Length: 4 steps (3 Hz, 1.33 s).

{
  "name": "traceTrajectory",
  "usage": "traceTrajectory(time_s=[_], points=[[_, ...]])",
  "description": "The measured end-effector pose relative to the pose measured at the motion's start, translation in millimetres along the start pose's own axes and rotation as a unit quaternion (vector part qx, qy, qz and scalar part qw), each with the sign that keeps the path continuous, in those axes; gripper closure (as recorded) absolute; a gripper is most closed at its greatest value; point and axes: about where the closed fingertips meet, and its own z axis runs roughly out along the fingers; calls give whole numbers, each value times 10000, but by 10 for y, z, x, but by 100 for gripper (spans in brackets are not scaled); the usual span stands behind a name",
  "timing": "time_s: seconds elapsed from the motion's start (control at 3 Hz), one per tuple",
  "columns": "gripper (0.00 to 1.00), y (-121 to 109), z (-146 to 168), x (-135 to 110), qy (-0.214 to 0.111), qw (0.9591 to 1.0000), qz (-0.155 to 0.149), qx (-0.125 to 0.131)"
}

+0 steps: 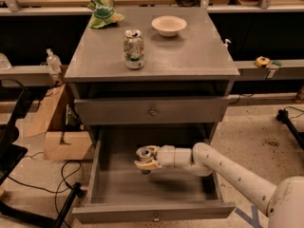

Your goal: Place redbull can into middle drawer

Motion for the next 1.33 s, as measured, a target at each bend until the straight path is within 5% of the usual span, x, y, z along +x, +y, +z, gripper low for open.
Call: traceTrajectory(time_s=[0.33,0.67,1.33], points=[[100,249,617,442,-93,9993,255,-260],[100,266,643,462,-100,9992,274,-277],[63,290,683,451,-115,9991,278,-313]])
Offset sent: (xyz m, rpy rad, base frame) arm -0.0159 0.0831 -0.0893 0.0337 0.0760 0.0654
